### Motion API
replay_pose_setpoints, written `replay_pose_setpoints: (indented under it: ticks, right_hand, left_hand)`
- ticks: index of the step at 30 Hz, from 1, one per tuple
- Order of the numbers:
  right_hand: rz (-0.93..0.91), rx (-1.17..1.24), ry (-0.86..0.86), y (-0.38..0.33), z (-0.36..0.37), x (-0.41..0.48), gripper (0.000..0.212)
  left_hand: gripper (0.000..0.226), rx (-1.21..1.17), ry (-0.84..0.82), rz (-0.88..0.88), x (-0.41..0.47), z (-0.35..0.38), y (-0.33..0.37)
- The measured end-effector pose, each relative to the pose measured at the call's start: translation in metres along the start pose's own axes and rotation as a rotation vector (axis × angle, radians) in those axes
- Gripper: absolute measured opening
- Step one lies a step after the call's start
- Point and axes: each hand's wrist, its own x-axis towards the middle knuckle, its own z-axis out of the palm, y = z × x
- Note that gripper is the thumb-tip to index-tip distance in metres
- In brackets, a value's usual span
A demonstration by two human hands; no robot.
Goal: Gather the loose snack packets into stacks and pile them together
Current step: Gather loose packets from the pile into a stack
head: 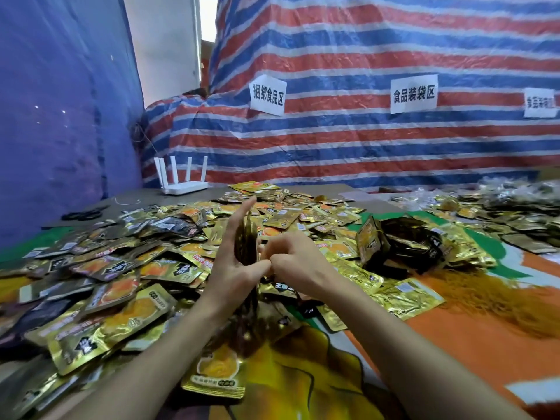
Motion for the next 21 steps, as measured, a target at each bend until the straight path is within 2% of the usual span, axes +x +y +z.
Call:
replay_pose_setpoints:
  ticks: [3,6,8,12,15,16,19,21]
  right_hand:
    - [0.045,-0.151,-0.008,-0.002,-0.008,-0.011,0.023]
    - [0.067,-0.264,0.078,0.0,-0.034,-0.024,0.021]
    - [0.148,-0.361,0.086,0.005,-0.061,-0.033,0.019]
    - [0.398,-0.674,-0.006,0.026,-0.129,-0.055,0.016]
    - [0.58,-0.857,-0.096,0.048,-0.164,-0.076,0.012]
    - [0.617,-0.913,-0.11,0.057,-0.169,-0.084,0.007]
    - [0.701,-1.036,-0.15,0.08,-0.169,-0.103,0.023]
    - [0.702,-1.065,-0.146,0.09,-0.168,-0.111,0.023]
  left_hand:
    - [0.088,0.05,-0.085,0.002,0.0,0.002,0.0]
    - [0.078,0.098,-0.144,-0.024,-0.002,0.002,0.001]
    - [0.068,0.118,-0.188,-0.064,-0.004,0.003,-0.001]
    - [0.05,0.139,-0.197,-0.079,-0.005,0.007,-0.004]
    - [0.045,0.142,-0.153,-0.067,-0.004,0.007,-0.004]
    - [0.045,0.138,-0.141,-0.061,-0.004,0.007,-0.005]
    - [0.046,0.138,-0.142,-0.047,-0.004,0.005,-0.006]
    - [0.048,0.146,-0.166,-0.045,-0.004,0.004,-0.007]
